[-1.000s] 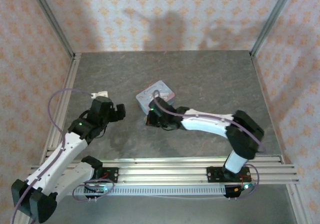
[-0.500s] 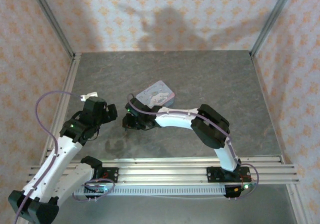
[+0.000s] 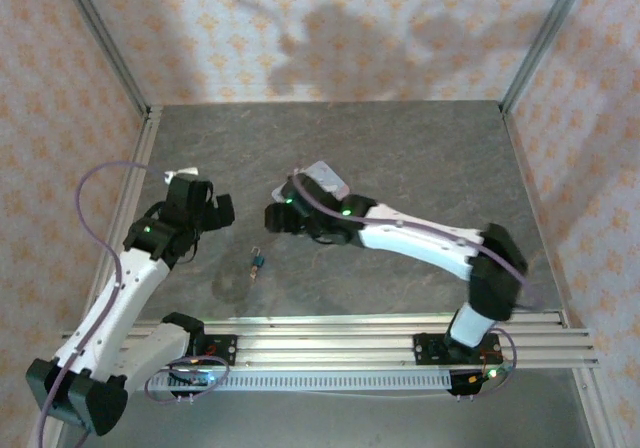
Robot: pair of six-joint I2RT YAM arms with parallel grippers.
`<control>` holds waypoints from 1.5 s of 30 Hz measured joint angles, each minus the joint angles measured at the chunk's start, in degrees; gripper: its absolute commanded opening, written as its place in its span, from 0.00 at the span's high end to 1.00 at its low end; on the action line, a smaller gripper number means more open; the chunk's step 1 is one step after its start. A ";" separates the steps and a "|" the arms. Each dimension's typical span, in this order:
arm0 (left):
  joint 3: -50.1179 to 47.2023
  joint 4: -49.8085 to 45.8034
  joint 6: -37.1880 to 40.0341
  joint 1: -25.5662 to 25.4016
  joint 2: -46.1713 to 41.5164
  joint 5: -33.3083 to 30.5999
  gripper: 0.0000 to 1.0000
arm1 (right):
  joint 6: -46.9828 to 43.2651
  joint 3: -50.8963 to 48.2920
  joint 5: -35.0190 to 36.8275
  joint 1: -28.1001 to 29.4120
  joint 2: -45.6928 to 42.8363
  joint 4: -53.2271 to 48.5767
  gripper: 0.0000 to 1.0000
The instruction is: Unlock the padlock with the key
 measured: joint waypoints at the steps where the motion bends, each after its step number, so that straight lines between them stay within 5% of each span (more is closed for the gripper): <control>1: 1.27 1.36 1.16 1.07 1.84 1.25 0.00 | -0.48 -1.20 2.10 -1.60 -3.48 -0.70 0.18; 4: 4.04 7.08 4.48 4.44 8.35 6.88 0.00 | -2.21 -5.31 8.57 -7.87 -12.35 -3.10 0.00; 11: 1.20 23.21 7.02 13.44 17.90 17.44 0.00 | -10.25 -20.06 25.75 -21.18 -29.14 -4.09 0.01; 16: -10.03 41.31 10.05 15.82 17.09 17.31 0.00 | -22.91 -34.67 33.57 -30.03 -35.19 7.96 0.01; 24: -21.62 59.01 13.11 15.74 20.87 10.45 0.00 | -30.38 -49.46 31.91 -44.15 -29.77 30.16 0.00; 40: -28.79 80.56 18.62 9.75 31.41 6.78 0.00 | -35.26 -60.22 25.16 -51.28 -12.07 71.06 0.01; 45: -28.79 82.18 19.39 9.68 31.41 5.49 0.00 | -35.60 -58.38 22.86 -52.19 -4.90 72.63 0.00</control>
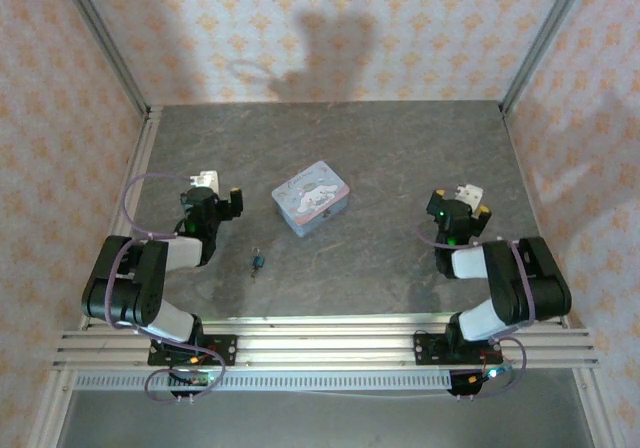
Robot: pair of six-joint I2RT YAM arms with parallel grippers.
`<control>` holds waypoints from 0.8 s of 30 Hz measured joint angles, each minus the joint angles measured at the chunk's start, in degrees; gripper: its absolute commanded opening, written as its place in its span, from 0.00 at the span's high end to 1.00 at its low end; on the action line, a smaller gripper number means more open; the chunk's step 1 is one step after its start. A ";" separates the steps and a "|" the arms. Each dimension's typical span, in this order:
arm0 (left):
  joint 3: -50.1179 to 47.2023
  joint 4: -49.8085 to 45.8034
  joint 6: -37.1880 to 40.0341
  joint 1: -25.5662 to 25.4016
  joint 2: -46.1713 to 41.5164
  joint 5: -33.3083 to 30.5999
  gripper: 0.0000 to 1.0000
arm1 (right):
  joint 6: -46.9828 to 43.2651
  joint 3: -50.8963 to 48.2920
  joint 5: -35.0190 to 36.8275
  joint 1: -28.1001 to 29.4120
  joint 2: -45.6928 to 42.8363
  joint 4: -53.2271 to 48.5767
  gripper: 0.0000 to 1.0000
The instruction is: Unlock the padlock with the key
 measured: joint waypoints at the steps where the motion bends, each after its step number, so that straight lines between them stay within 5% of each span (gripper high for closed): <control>1: 0.00 0.13 0.00 0.00 0.00 -0.04 0.00 | 0.07 1.05 -0.76 -0.26 0.55 -1.03 0.00; 24: 0.00 0.92 0.00 0.00 0.00 -0.61 0.00 | 0.63 3.06 -3.19 -1.99 0.35 -1.95 0.01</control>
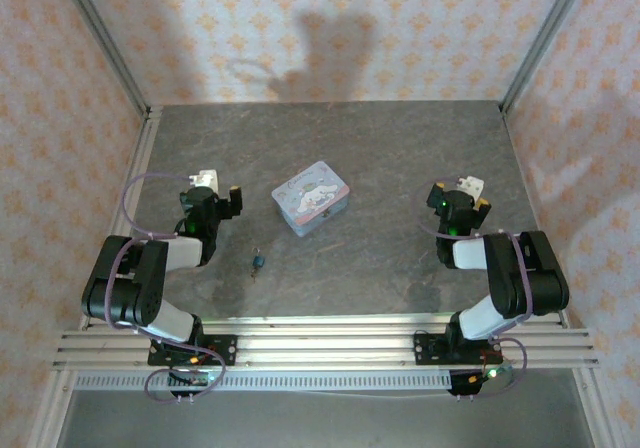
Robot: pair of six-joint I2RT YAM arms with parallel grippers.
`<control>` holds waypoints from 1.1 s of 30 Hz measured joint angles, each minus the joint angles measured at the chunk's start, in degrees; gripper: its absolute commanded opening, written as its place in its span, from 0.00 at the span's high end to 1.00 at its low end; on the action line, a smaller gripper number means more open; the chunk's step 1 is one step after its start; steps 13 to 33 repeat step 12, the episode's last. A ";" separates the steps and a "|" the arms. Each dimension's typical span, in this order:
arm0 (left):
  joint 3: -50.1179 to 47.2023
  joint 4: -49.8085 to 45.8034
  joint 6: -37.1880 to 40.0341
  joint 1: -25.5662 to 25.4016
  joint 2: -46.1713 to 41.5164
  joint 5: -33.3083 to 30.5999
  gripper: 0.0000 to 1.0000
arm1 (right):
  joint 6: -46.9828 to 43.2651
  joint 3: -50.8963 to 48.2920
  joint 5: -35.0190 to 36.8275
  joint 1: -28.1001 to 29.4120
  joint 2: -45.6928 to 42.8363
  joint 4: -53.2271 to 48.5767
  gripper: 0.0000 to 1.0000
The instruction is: Unlock the padlock with the key
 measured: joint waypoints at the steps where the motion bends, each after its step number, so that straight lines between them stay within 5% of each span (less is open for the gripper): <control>1: 0.00 0.00 0.00 0.00 0.00 0.00 0.00 | 0.00 0.00 0.00 0.00 0.00 0.00 0.01; 33: 0.00 0.00 0.00 0.04 0.00 0.00 0.00 | 0.00 0.02 -0.11 0.00 0.00 -0.24 0.01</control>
